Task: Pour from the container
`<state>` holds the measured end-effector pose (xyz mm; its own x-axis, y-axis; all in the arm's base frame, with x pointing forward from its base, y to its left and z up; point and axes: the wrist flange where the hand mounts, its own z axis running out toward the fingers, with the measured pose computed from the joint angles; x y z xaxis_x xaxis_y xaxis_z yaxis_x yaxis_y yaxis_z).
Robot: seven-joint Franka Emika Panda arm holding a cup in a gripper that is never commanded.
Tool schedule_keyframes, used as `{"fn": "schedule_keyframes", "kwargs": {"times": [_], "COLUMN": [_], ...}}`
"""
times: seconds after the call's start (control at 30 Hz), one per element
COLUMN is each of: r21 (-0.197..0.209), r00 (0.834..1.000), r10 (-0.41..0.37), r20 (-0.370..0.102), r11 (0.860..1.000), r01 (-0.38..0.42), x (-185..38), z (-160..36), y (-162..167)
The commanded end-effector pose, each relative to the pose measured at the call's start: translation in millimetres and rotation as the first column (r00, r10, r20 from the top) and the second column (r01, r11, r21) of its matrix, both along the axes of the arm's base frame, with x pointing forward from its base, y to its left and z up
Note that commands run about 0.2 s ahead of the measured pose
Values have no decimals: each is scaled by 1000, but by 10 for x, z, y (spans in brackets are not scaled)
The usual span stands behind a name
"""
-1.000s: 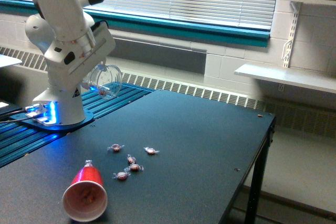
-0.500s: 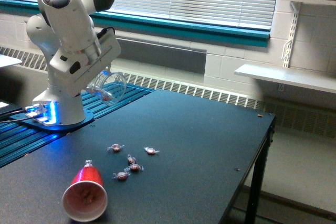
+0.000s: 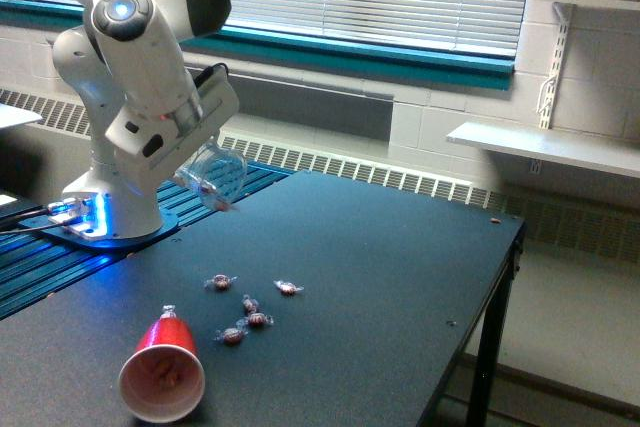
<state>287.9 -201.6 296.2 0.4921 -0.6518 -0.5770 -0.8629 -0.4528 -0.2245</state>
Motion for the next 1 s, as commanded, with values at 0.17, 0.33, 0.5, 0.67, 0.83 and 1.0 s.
{"fn": "schedule_keyframes", "kwargs": {"times": [0.17,0.33,0.5,0.67,0.83,1.0], "r21": [26,13,2,-9,-30,-52], "r00": [1000,999,1000,999,999,999], "r10": [-17,-30,-28,-29,-33,-42], "r20": [-13,-12,-12,-13,-13,-23], "r11": [1000,999,1000,1000,999,998], "r01": [17,30,28,29,33,41], "x": [143,194,237,280,322,357], "z": [-28,-57,-93,-134,-180,-246], "y": [-28,-61,-43,3,50,100]}}
